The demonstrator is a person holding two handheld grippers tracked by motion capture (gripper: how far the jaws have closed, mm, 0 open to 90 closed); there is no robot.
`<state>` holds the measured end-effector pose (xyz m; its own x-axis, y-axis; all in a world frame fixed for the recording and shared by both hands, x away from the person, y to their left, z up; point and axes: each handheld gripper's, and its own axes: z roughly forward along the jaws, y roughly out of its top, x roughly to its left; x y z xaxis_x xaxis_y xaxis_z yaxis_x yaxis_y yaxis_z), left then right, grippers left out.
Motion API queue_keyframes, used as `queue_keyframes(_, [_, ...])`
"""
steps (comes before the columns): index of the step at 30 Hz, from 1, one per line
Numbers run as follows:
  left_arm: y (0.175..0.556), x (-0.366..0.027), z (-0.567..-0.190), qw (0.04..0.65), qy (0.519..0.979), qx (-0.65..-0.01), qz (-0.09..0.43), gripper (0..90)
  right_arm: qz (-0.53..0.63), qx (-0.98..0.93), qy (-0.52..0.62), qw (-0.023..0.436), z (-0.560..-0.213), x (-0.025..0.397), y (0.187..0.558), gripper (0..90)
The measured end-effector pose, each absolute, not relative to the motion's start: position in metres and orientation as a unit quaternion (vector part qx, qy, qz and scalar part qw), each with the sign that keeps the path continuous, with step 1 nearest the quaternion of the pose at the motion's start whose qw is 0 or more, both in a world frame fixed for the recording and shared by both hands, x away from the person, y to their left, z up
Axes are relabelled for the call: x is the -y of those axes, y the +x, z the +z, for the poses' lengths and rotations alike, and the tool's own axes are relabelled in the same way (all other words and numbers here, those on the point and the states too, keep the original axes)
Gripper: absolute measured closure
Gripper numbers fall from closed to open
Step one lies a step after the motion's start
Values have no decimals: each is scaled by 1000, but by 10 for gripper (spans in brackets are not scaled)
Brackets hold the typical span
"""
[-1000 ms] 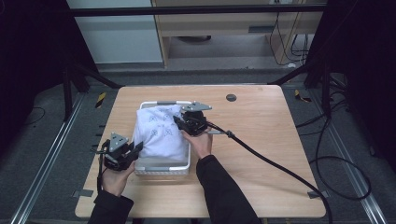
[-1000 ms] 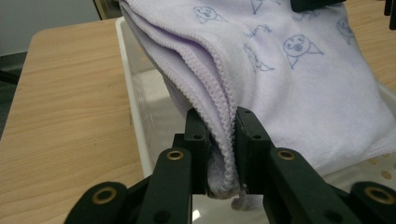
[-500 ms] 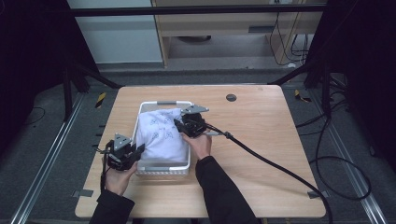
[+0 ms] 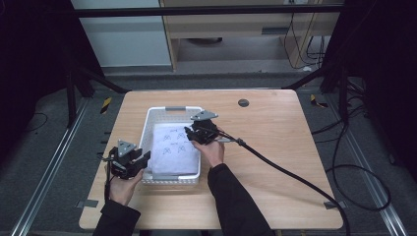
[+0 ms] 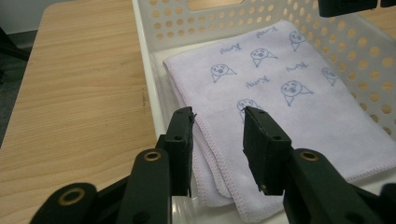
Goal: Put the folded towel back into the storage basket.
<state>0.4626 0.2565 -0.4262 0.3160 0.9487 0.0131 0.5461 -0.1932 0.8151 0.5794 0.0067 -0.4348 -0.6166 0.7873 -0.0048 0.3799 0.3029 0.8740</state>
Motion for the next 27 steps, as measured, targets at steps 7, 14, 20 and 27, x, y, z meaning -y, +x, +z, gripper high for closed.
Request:
queue_keyframes(7, [457, -255, -418, 391, 720, -506, 271, 619, 464, -771, 370, 230, -426, -5, 574, 455])
queue_keyframes(14, [454, -256, -415, 409, 721, -494, 262, 566, 475, -767, 373, 217, -416, 6, 569, 326])
queue_keyframes(20, [450, -259, -412, 427, 721, -477, 264, 487, 487, -755, 381, 218, -406, 33, 559, 258])
queue_keyframes(27, [447, -257, -410, 428, 726, -468, 265, 423, 490, -742, 393, 233, -400, 75, 544, 198])
